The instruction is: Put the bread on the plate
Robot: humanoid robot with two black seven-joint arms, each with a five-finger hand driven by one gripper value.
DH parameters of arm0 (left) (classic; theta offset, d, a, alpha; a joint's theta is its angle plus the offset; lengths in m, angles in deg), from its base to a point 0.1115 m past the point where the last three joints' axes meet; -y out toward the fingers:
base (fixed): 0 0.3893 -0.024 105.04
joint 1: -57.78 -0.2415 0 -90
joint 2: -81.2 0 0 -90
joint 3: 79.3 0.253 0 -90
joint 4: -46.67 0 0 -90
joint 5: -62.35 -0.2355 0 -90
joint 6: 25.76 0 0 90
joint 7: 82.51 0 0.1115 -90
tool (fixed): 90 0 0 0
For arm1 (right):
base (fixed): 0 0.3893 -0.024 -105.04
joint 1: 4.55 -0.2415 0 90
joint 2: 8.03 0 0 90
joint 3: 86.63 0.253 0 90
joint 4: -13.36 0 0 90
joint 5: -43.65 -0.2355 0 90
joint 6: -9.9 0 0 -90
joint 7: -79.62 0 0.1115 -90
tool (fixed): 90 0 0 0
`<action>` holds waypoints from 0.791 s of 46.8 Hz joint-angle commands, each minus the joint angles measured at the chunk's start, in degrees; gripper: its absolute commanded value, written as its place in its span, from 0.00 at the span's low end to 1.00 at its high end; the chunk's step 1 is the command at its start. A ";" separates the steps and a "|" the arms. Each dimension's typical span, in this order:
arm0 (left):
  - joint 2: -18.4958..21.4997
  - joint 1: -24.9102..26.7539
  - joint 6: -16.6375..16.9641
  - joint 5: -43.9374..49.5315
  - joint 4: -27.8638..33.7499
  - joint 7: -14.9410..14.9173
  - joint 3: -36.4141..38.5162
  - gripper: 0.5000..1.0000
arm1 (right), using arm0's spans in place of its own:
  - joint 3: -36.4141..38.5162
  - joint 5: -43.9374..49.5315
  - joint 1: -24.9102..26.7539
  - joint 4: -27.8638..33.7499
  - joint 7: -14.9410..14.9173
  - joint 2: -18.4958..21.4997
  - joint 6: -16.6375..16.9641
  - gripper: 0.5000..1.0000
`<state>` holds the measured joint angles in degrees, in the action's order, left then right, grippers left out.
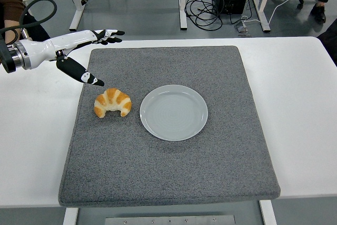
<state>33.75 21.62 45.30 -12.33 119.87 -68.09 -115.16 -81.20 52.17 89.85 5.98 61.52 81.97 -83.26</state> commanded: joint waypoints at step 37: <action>-4.94 -5.51 22.89 -6.80 -7.36 7.20 13.54 0.93 | 0.11 0.00 0.09 -0.09 0.00 0.00 0.00 1.00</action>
<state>29.49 16.16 67.86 -19.13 113.75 -61.10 -101.96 -81.11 52.17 89.91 5.90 61.52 81.97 -83.26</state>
